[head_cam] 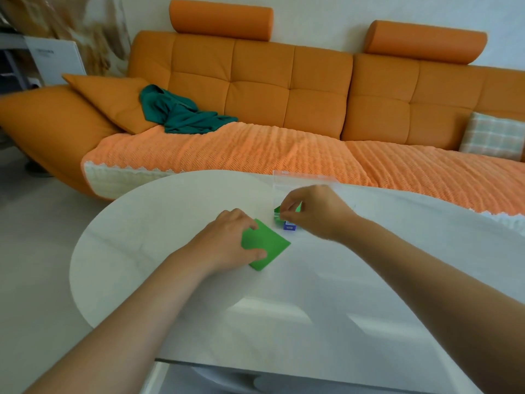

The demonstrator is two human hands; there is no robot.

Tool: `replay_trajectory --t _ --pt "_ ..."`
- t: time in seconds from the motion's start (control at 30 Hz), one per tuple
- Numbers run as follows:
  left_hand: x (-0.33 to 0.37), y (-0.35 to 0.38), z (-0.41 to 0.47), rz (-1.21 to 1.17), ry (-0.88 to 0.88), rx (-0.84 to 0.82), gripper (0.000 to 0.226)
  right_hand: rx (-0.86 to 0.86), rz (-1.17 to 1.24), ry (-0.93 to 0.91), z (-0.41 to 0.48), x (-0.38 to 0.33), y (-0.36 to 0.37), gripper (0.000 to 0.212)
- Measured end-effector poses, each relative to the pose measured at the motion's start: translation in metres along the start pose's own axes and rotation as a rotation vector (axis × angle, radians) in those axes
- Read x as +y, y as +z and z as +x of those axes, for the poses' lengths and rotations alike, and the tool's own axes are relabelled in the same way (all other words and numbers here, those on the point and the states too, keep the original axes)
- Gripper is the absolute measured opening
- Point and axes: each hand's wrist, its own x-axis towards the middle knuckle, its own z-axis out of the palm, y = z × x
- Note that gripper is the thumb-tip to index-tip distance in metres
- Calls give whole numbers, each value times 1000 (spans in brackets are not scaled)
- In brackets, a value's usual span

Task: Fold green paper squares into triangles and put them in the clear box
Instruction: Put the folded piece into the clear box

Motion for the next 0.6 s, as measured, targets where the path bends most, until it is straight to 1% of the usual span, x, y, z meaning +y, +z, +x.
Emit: replay_trajectory --t 0.07,0.1,0.17,0.23,0.3,0.4,0.5,0.6 --pt "-5 0 -9 64 30 -62 77 -111 -23 -71 -13 -12 14 13" --pt "-6 0 -14 74 40 -73 78 -165 -50 -96 -18 -16 21 20" --pt "-8 0 -21 48 48 -55 71 -244 -105 -131 -27 -20 32 39" --pt "-11 0 -26 19 53 -11 61 -279 -101 -121 -35 -21 39 56" --pt "-14 0 -28 9 50 18 55 -296 -88 -92 -40 -20 44 66" --pt "-20 2 -29 -9 57 55 52 -254 -45 -60 -45 -19 52 65" --pt "-22 2 -29 -26 75 82 47 -160 6 -32 -46 -22 57 52" --pt "-23 1 -27 -58 73 106 34 -124 16 -72 -44 -22 58 42"
